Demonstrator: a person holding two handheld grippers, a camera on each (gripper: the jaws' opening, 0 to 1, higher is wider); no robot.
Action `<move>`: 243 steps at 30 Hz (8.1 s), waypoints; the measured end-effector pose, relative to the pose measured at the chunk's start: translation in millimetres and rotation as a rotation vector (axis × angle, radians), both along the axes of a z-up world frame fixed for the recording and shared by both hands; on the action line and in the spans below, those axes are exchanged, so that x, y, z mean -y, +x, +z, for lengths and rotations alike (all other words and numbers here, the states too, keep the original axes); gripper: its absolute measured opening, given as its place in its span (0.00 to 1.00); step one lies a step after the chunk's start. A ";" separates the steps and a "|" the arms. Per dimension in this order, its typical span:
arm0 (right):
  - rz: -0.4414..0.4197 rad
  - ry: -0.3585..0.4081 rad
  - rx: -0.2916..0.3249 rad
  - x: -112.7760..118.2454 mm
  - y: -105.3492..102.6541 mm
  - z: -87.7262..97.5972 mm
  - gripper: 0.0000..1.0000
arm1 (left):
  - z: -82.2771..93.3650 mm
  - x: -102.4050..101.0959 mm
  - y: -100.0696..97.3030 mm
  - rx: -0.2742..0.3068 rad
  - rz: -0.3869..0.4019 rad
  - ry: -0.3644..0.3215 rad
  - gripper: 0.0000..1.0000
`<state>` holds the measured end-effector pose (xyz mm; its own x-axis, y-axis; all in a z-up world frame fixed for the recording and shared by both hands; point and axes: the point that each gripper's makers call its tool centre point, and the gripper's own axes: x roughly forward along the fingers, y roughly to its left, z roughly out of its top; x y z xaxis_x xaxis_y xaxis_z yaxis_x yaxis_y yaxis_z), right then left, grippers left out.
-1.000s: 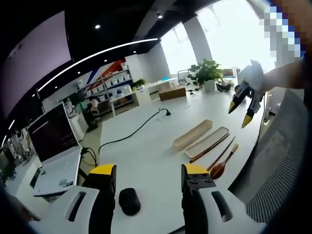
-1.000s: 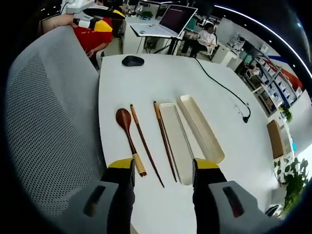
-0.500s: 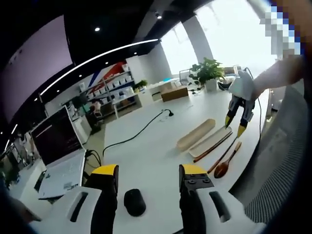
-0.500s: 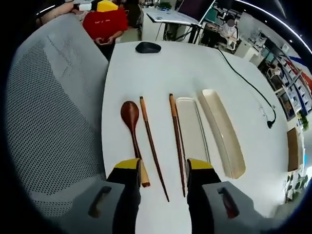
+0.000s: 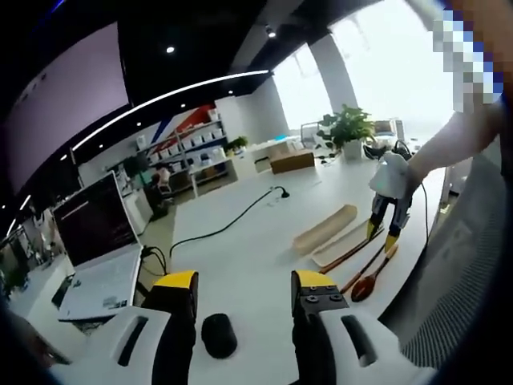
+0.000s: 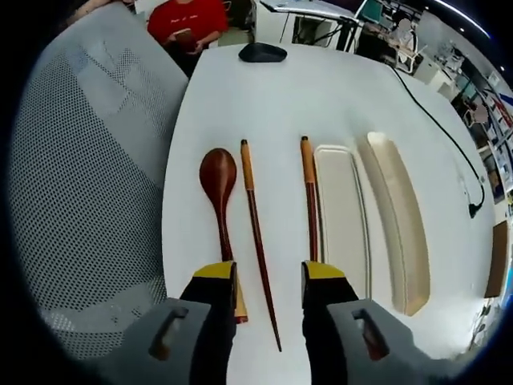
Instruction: Arrange the utensils inside the cutlery case until each visible utensil rests in its matching compartment.
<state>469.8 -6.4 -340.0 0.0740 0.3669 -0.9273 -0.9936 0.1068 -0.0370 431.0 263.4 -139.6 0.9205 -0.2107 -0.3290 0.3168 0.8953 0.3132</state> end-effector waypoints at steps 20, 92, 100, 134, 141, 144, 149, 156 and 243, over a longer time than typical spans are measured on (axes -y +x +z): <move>0.094 -0.086 -0.028 -15.2 1.2 -20.7 0.25 | -2.5 1.3 1.3 -0.017 -0.009 0.002 0.46; 0.060 -0.167 -0.087 -21.8 0.4 -21.1 0.00 | -2.2 -4.7 0.4 -0.006 0.009 0.038 0.43; 0.076 -0.221 -0.068 -22.6 -0.4 -24.5 0.00 | -2.1 -4.2 0.2 -0.007 0.007 0.040 0.43; 0.048 -0.205 -0.058 -9.1 8.7 -3.0 0.00 | -1.2 -4.2 0.9 -0.001 0.006 0.041 0.43; 0.044 -0.232 -0.085 -7.0 3.4 -19.1 0.00 | -1.7 -4.3 0.6 -0.002 0.007 0.043 0.43; 0.050 -0.244 -0.079 -5.0 4.9 -21.4 0.00 | -1.8 -4.7 0.5 -0.003 0.009 0.042 0.43; 0.036 -0.245 -0.092 -5.3 6.8 -21.0 0.00 | -1.6 -4.5 0.6 -0.004 0.008 0.040 0.43; 0.030 -0.264 -0.093 -5.7 7.0 -24.4 0.00 | -2.2 -5.2 0.5 -0.006 0.009 0.040 0.43; -0.049 -0.138 0.038 1.4 85.3 47.7 0.00 | -2.1 -1.8 -1.3 -0.019 0.001 0.045 0.42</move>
<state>555.1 -7.8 -292.3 0.1247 0.2312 -0.9649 -0.9849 0.1462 -0.0923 429.7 265.2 -141.7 0.9143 -0.1945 -0.3554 0.3222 0.8809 0.3467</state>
